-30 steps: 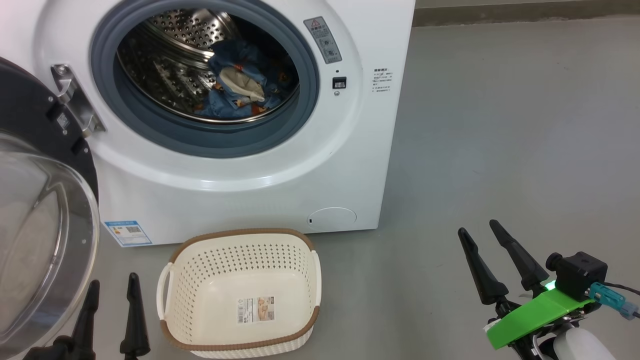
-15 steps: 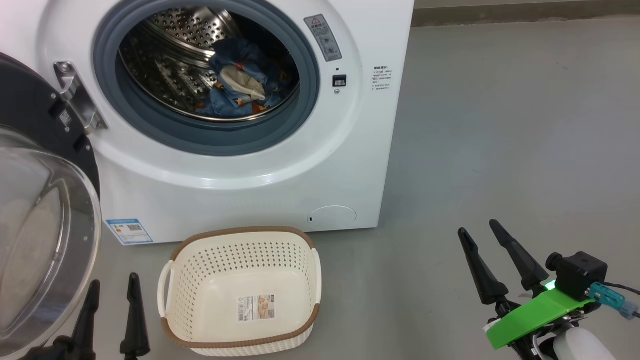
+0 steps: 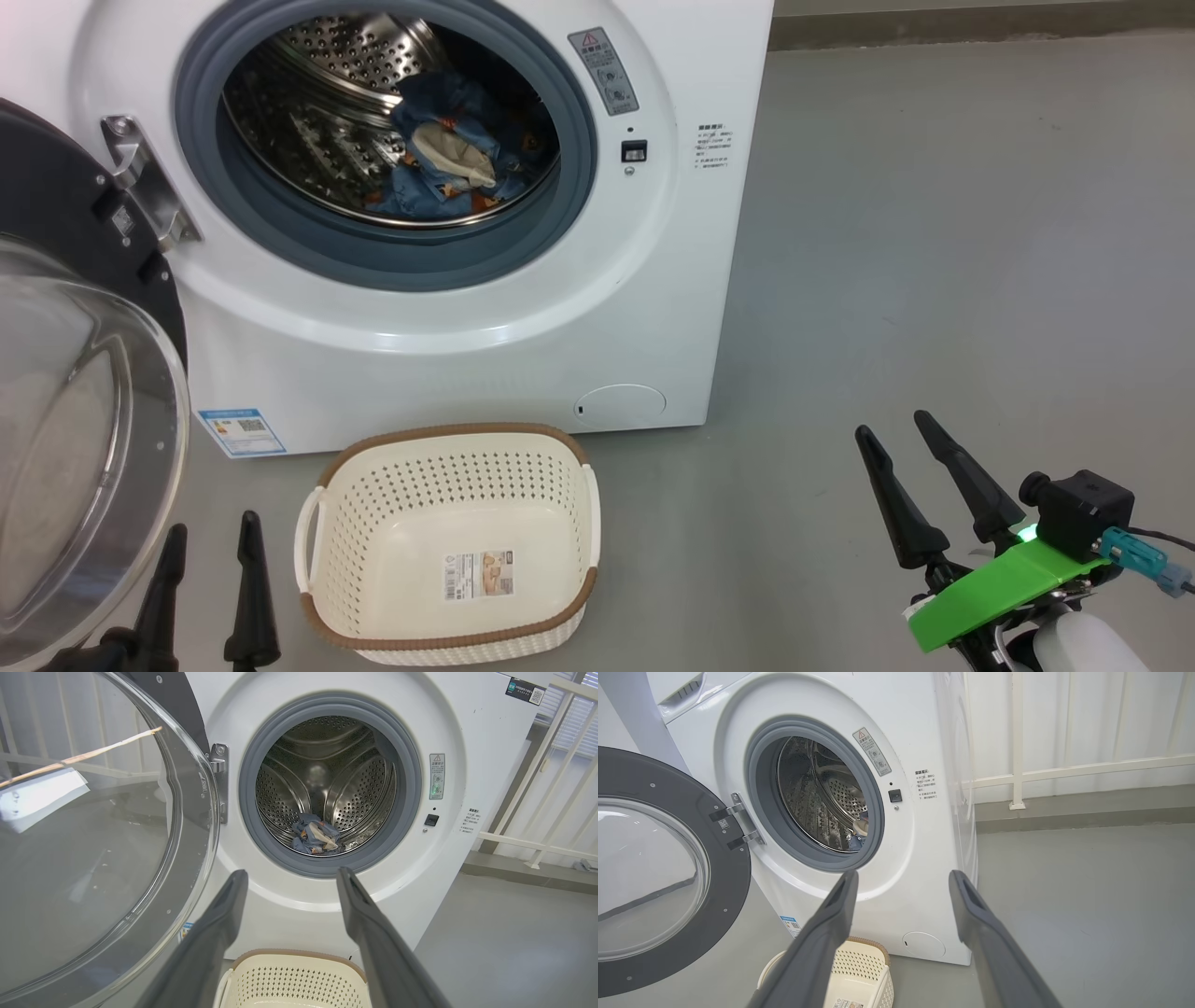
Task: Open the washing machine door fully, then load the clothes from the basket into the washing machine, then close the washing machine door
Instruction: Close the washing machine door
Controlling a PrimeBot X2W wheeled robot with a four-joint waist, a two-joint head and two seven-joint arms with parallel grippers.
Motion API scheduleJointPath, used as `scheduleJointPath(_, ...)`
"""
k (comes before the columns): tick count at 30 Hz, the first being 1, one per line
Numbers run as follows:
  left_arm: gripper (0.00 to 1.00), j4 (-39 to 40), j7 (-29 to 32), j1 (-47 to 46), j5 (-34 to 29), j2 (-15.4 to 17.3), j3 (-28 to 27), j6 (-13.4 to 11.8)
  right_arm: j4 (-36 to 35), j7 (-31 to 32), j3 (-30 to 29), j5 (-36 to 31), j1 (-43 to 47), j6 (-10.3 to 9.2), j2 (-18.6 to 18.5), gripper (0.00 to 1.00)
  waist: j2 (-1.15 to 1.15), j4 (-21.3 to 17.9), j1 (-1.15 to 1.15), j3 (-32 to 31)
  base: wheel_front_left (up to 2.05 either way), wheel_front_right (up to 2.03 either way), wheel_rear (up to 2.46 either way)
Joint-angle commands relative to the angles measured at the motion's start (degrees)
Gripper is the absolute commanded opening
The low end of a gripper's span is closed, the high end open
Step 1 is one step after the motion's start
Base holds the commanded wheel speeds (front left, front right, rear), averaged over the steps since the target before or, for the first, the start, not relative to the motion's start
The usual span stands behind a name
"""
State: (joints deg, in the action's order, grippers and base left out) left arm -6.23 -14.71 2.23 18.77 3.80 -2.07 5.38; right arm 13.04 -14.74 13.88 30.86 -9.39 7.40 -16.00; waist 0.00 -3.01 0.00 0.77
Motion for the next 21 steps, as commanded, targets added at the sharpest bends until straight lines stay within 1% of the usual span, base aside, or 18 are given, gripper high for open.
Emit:
scheduleJointPath(1,1.0,1.07,-0.29,-0.9,-0.9,0.71,-2.14,0.44,-1.13,-0.26,0.73,0.03,-0.32,0.09,-0.6,1.0,0.0,-0.02,0.0,0.04,0.0,0.0,0.0)
scheduleJointPath(12,1.0,0.89,-0.29,-0.89,-1.16,0.68,-2.13,0.34,-1.27,-0.26,0.5,-0.3,-0.27,0.09,-0.59,1.0,0.0,0.19,0.0,-0.05,0.0,0.0,0.0)
scheduleJointPath(21,1.0,0.97,-0.29,-0.77,-1.41,0.57,-2.47,-0.09,-1.44,-0.26,0.4,-0.58,-0.04,0.09,-0.55,1.0,0.0,1.73,0.0,-0.18,0.0,0.0,0.0)
